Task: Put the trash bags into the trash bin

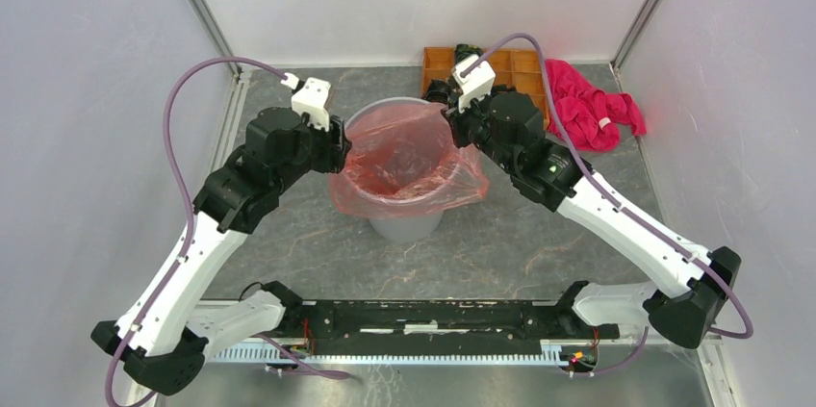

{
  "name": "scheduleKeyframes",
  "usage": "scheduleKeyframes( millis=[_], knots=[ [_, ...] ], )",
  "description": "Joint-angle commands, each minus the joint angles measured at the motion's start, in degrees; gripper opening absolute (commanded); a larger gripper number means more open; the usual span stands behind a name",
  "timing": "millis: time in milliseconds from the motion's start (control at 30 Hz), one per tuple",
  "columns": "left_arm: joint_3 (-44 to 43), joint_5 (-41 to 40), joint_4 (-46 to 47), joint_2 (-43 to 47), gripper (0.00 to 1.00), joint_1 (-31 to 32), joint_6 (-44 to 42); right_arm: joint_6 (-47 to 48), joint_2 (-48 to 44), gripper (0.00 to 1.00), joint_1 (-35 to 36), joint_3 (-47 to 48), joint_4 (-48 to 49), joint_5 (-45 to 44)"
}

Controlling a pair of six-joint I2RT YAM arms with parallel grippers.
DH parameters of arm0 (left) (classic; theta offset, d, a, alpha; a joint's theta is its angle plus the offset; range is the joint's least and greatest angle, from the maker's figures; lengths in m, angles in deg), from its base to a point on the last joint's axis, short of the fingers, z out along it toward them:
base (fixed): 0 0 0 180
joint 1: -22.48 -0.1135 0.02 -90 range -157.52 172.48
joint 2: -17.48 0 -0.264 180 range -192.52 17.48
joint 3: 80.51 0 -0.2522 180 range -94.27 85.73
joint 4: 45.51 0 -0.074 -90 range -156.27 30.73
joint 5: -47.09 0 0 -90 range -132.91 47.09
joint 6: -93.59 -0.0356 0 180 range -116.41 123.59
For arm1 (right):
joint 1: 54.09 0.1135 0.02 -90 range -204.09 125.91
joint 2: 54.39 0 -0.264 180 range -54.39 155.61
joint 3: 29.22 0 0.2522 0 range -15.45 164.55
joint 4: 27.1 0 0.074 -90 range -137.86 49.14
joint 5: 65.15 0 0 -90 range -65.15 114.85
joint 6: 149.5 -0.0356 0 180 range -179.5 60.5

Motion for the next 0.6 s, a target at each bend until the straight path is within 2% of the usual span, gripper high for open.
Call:
scheduleKeyframes(
  millis=[0,133,333,433,567],
  knots=[
    [-2.55,-3.19,2.52,0.26,0.51,-0.12,0.63,-1.23,0.56,0.01,-1.90,2.77,0.99,2.81],
    [-4.38,-3.91,2.17,-3.10,0.40,-0.12,1.40,-1.43,1.13,0.01,-3.70,3.11,1.05,4.95],
    [-7.54,-7.66,2.18,-7.71,0.09,-0.12,2.26,-1.67,2.12,0.01,-6.97,3.17,1.29,8.66],
    [-9.11,-9.83,2.38,-10.71,0.02,-0.18,2.23,-1.11,3.22,0.01,-8.20,3.95,1.17,10.53],
    [-10.93,-12.56,2.84,-14.98,0.02,-0.29,3.02,0.26,5.07,0.01,-10.02,5.05,0.54,11.27]
  ],
)
